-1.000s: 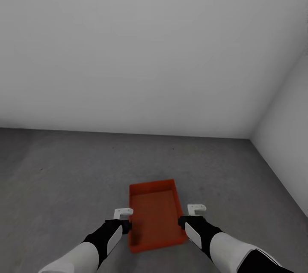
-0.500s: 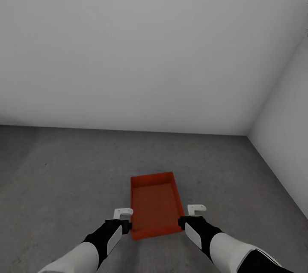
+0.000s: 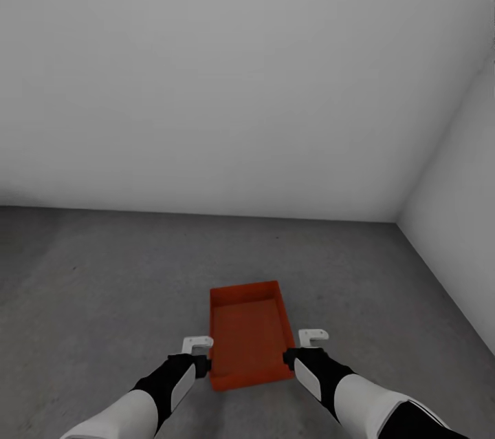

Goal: Move the two storage containers from the living room to the garage. In the garage, place one container on the floor and stack the other container on top of it (either order is fine).

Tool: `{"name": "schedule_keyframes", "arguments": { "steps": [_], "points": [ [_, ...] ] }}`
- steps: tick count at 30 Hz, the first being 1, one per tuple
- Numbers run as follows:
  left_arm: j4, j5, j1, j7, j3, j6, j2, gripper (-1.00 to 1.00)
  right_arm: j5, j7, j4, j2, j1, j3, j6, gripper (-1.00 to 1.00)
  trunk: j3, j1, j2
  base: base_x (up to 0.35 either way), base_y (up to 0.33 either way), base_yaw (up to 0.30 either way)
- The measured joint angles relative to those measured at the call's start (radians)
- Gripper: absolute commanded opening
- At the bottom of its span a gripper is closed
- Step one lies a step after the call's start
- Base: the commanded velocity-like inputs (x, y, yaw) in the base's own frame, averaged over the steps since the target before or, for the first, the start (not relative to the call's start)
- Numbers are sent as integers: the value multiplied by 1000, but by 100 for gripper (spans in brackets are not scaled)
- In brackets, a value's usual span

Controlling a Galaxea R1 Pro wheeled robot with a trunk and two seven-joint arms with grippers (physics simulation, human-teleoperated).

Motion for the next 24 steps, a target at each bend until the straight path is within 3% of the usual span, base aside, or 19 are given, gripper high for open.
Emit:
{"name": "schedule_keyframes", "arguments": {
  "steps": [10, 24],
  "points": [
    [120, 31, 0, 2, 0, -14, 2, 100, -2, 2, 11, -5, 0, -1, 1, 100, 5, 0, 0, 0, 0, 0],
    [127, 33, 0, 2, -2, -15, 0, 100, -5, 9, 9, -3, 0, -1, 0, 100, 5, 0, 0, 0, 0, 0]
  ]
}}
